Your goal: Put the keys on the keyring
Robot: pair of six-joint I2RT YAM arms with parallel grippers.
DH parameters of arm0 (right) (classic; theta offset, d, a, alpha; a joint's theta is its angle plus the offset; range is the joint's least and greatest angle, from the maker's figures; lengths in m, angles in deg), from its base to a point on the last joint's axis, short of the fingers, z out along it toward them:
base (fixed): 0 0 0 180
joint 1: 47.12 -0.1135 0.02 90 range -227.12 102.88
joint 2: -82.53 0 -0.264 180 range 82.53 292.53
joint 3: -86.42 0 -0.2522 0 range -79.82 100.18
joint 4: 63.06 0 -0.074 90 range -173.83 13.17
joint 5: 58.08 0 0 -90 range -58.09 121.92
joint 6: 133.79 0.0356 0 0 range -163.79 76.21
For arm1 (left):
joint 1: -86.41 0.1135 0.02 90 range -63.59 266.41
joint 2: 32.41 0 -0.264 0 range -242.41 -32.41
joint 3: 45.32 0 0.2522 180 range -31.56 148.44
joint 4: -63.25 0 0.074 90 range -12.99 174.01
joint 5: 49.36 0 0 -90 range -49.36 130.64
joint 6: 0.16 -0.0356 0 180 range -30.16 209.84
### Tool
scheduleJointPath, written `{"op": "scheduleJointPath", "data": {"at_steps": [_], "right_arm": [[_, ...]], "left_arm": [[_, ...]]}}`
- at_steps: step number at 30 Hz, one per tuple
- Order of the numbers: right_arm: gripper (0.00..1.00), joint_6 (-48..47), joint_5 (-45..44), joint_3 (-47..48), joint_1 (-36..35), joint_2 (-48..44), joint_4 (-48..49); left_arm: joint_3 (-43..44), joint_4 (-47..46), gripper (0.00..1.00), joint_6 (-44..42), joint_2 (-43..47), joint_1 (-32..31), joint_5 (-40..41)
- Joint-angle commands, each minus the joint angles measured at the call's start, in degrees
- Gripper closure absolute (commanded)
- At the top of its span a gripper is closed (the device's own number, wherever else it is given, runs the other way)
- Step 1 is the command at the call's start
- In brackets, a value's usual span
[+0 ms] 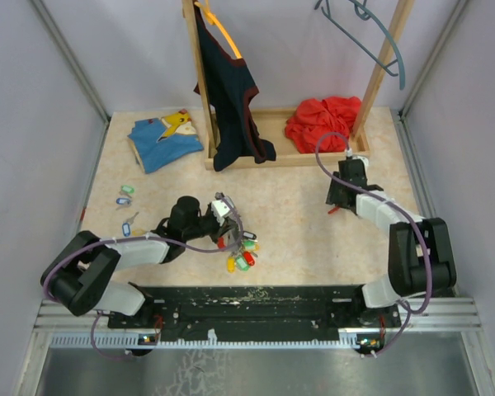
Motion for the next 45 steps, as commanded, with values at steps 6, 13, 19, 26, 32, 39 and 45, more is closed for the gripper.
{"op": "scheduleJointPath", "data": {"at_steps": [6,13,19,26,32,39,45], "right_arm": [[0.54,0.20,7.94,1.67,0.65,5.68,2.61],[0.78,-3.16,6.68,3.31,-3.45,5.64,-0.62],[0.91,-4.98,1.83,6.14,-12.01,4.89,-6.61],[0.80,-5.44,-0.90,10.62,-24.67,7.97,-13.60],[0.66,-6.20,3.04,12.51,-28.99,5.81,-17.75],[0.67,-6.02,2.79,9.02,-25.63,3.06,-14.25],[0.70,-6.03,9.78,5.28,-19.78,2.46,-7.23]], "left_arm": [[2.09,0.14,1.00,0.27,-0.50,-0.07,0.33],[2.80,1.15,1.00,0.22,-1.10,-0.07,0.53],[2.73,1.25,1.00,0.46,-0.73,-0.07,0.90],[2.88,1.16,1.00,0.88,-1.01,-0.07,1.69],[2.90,1.16,1.00,1.43,-0.90,0.02,2.92],[3.03,1.16,1.00,1.97,-1.12,0.02,3.40],[3.02,1.25,1.00,1.93,-0.99,0.02,3.07]]}}
